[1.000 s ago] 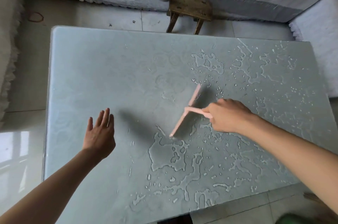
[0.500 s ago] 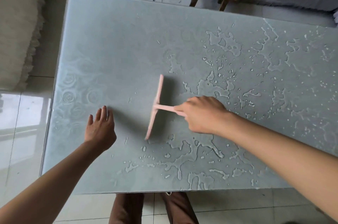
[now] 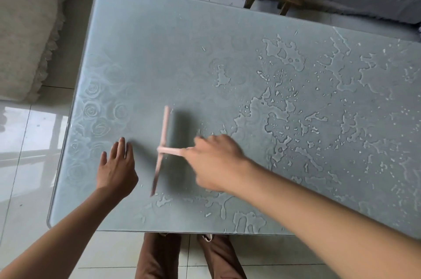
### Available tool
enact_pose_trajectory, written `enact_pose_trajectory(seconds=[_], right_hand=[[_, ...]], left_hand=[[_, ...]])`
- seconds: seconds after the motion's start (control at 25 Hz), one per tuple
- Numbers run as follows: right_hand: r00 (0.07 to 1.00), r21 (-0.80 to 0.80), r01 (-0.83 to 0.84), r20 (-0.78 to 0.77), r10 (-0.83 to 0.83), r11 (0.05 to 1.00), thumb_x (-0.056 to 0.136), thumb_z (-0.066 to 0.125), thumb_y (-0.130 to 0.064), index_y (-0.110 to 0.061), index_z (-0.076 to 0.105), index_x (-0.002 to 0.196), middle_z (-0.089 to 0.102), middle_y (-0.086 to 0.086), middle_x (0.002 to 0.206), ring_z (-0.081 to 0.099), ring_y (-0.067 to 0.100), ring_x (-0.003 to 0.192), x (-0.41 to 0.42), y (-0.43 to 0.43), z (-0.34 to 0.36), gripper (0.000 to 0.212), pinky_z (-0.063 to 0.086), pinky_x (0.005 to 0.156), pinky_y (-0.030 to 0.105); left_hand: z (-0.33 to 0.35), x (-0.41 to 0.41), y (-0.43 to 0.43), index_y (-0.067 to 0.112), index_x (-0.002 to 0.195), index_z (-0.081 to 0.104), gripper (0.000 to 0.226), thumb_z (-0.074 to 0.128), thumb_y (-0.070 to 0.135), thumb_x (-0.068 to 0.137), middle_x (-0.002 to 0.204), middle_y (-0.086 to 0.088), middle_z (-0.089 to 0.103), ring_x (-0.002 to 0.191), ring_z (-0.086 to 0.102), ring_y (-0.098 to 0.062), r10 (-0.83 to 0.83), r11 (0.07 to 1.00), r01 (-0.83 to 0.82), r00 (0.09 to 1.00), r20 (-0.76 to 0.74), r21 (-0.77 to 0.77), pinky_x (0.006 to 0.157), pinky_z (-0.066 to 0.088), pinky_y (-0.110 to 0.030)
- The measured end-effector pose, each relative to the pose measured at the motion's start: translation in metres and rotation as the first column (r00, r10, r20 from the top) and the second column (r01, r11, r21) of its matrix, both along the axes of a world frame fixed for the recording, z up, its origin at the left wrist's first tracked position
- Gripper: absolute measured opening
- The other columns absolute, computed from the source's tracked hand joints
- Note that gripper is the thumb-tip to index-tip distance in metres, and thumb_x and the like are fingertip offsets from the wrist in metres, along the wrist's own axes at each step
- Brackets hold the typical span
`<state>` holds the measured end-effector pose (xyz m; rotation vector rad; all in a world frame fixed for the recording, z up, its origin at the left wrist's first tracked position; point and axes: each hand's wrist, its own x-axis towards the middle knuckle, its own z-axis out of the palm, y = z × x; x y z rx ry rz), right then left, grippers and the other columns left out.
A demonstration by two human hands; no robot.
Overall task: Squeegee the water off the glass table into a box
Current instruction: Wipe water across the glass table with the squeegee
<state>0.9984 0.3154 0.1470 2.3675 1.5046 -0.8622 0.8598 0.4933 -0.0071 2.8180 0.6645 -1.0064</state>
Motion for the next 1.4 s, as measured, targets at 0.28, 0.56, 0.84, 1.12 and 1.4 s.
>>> enact_pose_trajectory(seconds=[0.28, 0.56, 0.84, 1.12, 1.4], right_hand=[[0.988, -0.096, 0.147, -0.023, -0.150, 0.984, 0.092, 0.045, -0.019, -0.032, 0.043, 0.136, 0.054, 0.008, 0.115, 0.059, 0.028, 0.103, 0.011, -0.045, -0.011, 0.046, 0.037, 0.073, 0.033], [0.973, -0.107, 0.231, 0.043, -0.227, 0.967, 0.094, 0.041, -0.023, -0.037, 0.034, 0.138, 0.052, 0.001, 0.105, 0.061, 0.027, 0.091, 0.003, -0.066, 0.028, 0.047, 0.035, 0.067, 0.033], [0.993, 0.007, 0.062, -0.104, -0.061, 0.998, 0.087, 0.049, -0.013, -0.023, 0.042, 0.137, 0.053, 0.009, 0.111, 0.061, 0.029, 0.093, -0.077, 0.041, -0.012, 0.052, 0.032, 0.064, 0.033], [0.971, -0.220, 0.229, -0.018, -0.239, 0.948, 0.093, 0.043, -0.026, -0.044, 0.035, 0.137, 0.053, -0.001, 0.111, 0.061, 0.025, 0.097, -0.036, -0.047, -0.002, 0.048, 0.040, 0.070, 0.032], [0.984, -0.143, 0.175, 0.006, -0.176, 0.974, 0.091, 0.043, -0.021, -0.039, 0.033, 0.137, 0.054, 0.001, 0.106, 0.061, 0.026, 0.092, -0.075, -0.001, 0.020, 0.051, 0.029, 0.063, 0.033]], left_hand=[[0.000, -0.018, 0.008, 0.006, 0.151, 0.005, 0.069, 0.037, 0.009, 0.090, 0.161, -0.007, 0.000, 0.147, 0.007, -0.022, 0.011, 0.999, -0.012, 1.000, -0.020, -0.053, 0.118, 0.015, -0.042], [0.003, -0.016, 0.017, 0.009, 0.153, 0.006, 0.071, 0.037, 0.006, 0.089, 0.161, -0.004, -0.001, 0.148, 0.004, -0.019, 0.119, 0.972, -0.114, 0.993, 0.012, -0.207, 0.119, 0.015, -0.041], [0.005, -0.047, 0.038, 0.011, 0.153, 0.011, 0.072, 0.038, 0.002, 0.087, 0.161, -0.003, -0.005, 0.148, -0.001, -0.017, 0.093, 0.974, -0.074, 0.992, 0.084, -0.215, 0.120, 0.009, -0.039], [0.007, -0.075, 0.050, 0.013, 0.152, 0.016, 0.066, 0.037, 0.006, 0.090, 0.161, -0.003, 0.010, 0.147, 0.010, -0.018, 0.061, 0.980, -0.048, 0.997, 0.057, -0.194, 0.119, 0.012, -0.037], [0.011, -0.089, 0.054, 0.011, 0.149, 0.024, 0.065, 0.037, 0.001, 0.087, 0.161, -0.005, 0.004, 0.147, 0.009, -0.020, 0.125, 0.971, -0.102, 0.988, 0.093, -0.218, 0.118, 0.014, -0.039]])
